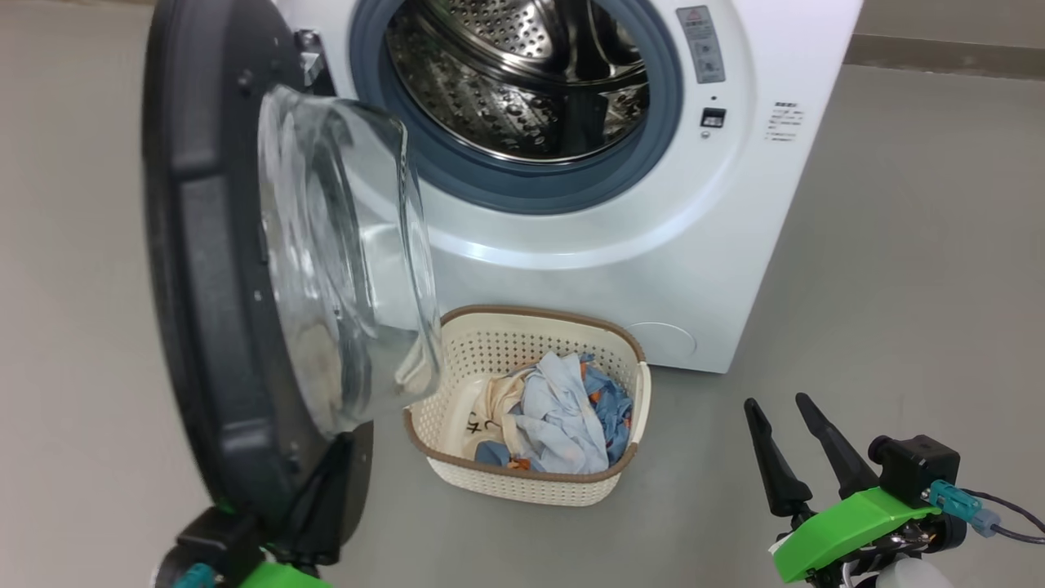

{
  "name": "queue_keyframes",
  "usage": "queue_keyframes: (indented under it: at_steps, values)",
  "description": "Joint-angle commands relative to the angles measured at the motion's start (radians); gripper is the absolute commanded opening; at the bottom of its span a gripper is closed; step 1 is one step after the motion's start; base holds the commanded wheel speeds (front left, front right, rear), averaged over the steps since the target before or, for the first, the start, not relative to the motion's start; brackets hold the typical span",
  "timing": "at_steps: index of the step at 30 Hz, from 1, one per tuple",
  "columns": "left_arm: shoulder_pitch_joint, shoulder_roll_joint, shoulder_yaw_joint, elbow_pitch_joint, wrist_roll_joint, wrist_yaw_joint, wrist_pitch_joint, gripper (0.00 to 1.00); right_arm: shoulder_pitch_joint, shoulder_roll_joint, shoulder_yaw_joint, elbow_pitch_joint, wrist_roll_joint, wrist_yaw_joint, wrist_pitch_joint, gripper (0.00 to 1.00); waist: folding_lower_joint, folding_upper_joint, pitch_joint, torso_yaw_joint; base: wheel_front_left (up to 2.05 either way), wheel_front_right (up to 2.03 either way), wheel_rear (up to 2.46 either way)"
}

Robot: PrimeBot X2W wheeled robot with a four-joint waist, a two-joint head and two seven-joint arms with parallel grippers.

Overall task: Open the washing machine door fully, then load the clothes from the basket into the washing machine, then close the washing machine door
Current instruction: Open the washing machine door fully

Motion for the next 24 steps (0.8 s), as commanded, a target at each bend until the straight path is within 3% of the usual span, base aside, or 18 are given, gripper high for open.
queue_keyframes:
  at_steps: [1,24]
  values:
    - [-0.037,0.035,0.064,-0.012,-0.004,0.019,-0.006,0.00,-0.010,0.001,0.015,-0.028,-0.008,0.003,-0.012,1.00,0.0000,0.0000,0.008,0.018,0.00,0.00,0.00]
    - [-0.141,0.217,0.274,0.108,-0.088,0.064,0.028,0.00,-0.053,0.038,-0.003,-0.039,-0.023,0.003,-0.012,1.00,0.0000,0.0000,0.083,0.081,0.00,0.00,0.00]
